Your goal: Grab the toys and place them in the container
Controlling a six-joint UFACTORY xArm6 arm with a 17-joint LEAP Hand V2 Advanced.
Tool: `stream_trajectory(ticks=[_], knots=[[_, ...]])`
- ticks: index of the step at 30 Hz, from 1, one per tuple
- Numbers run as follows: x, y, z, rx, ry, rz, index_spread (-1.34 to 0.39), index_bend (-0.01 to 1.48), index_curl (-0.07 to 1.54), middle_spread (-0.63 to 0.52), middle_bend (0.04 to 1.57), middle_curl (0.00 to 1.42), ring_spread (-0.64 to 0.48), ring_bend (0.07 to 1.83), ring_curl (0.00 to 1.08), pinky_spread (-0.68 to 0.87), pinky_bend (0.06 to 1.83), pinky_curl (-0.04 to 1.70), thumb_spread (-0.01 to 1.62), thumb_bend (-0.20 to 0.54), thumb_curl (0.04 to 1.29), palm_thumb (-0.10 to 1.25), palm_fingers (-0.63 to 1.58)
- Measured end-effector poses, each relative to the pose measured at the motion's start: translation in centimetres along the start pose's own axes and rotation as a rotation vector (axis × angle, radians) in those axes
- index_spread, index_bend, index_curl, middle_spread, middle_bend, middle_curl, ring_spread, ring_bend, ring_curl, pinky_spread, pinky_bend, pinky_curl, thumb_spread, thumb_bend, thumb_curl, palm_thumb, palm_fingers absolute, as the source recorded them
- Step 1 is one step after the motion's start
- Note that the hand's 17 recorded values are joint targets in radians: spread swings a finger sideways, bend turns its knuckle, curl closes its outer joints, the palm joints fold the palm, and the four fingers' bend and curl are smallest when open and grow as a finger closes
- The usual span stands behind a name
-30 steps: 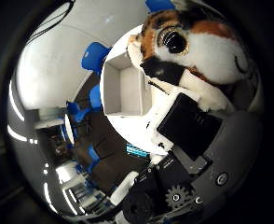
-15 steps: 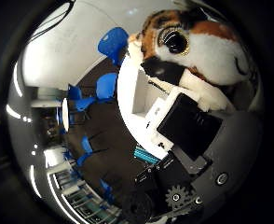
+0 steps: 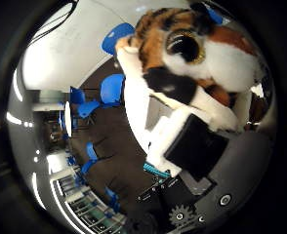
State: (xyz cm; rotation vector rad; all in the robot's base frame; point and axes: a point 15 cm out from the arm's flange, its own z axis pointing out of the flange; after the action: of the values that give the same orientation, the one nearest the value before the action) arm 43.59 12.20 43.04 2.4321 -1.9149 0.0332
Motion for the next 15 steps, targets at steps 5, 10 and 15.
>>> stream_trajectory(ticks=[5,10,15], knots=[[1.2,0.5,1.1,-0.05,0.001,-0.008,-0.49,0.2,0.55,-0.09,0.41,0.51,0.04,0.72,0.36,0.26,0.83,0.56,1.22,-0.02,0.3,0.61,0.06],[2.4,0.7,0.5,-0.035,-0.002,-0.028,-0.48,0.16,0.44,-0.02,0.32,0.42,0.16,0.57,0.28,0.44,0.73,0.47,1.21,-0.018,0.29,0.58,0.03],[4.5,1.7,-1.7,0.014,-0.001,-0.014,-0.43,0.16,0.36,0.02,0.31,0.38,0.19,0.51,0.25,0.48,0.66,0.4,1.19,-0.022,0.28,0.56,0.07]])
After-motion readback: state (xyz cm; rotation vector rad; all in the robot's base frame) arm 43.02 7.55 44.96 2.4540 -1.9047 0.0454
